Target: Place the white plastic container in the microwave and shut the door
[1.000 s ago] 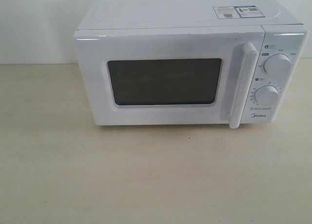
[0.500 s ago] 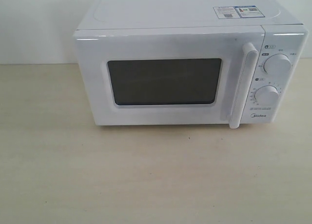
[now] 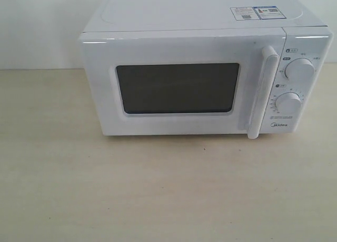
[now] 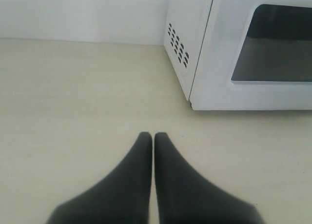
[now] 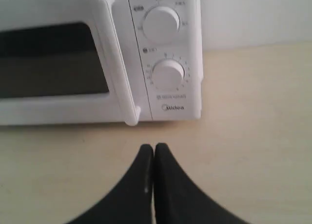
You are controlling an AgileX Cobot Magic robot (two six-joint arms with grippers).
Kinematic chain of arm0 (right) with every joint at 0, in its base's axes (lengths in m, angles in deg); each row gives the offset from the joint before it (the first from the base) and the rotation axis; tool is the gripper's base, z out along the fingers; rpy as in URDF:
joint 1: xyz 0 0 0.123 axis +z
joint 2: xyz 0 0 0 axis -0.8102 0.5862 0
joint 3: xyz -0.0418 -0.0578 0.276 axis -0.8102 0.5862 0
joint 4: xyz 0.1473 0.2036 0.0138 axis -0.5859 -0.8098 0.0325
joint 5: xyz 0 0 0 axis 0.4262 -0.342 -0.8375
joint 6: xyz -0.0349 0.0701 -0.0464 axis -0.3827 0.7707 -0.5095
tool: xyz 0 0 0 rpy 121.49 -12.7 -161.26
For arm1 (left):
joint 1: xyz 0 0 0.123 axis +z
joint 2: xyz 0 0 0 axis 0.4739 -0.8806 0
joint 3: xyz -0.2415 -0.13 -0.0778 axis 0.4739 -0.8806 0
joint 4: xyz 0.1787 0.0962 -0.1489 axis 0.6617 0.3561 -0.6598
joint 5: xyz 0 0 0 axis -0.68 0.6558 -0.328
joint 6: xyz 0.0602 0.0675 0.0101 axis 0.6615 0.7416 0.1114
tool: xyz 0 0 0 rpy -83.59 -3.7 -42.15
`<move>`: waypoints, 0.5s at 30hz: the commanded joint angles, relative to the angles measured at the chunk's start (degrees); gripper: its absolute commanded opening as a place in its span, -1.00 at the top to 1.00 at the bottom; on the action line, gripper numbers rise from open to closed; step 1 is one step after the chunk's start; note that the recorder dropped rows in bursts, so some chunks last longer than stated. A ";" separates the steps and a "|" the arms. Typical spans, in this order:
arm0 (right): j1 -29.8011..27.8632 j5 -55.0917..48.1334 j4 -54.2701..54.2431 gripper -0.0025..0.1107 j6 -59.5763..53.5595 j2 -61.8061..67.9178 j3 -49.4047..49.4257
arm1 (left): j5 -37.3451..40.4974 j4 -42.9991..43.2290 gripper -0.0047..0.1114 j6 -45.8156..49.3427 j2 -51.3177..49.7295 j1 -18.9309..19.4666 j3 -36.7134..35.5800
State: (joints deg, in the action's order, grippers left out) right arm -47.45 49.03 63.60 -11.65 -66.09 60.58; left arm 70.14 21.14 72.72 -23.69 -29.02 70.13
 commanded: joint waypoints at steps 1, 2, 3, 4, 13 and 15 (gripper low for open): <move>-0.44 -3.45 1.58 0.96 -2.28 -0.63 0.28 | -0.42 0.08 0.85 0.22 0.08 0.15 -0.23; -0.44 -3.58 1.58 0.96 -2.65 -1.13 0.28 | -0.42 0.08 0.85 0.22 0.08 0.15 -0.23; -0.81 -3.96 1.58 0.96 -3.41 -1.62 0.28 | -0.28 0.08 0.85 0.22 0.08 0.15 -0.23; -1.19 -3.96 1.58 0.96 -3.41 -1.62 0.28 | -0.28 0.08 0.85 0.22 0.08 0.15 -0.23; -4.54 -3.86 1.36 0.96 -3.29 -1.62 0.28 | -0.40 0.08 0.85 0.22 0.08 0.15 -0.23; -4.48 -3.45 1.36 0.96 -3.29 -1.62 0.28 | -0.40 0.08 0.85 0.22 0.08 0.15 -0.23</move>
State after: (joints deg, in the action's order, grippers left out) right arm -51.68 45.14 64.61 -14.51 -67.45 60.85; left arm 70.14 21.14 72.72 -23.69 -29.02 70.13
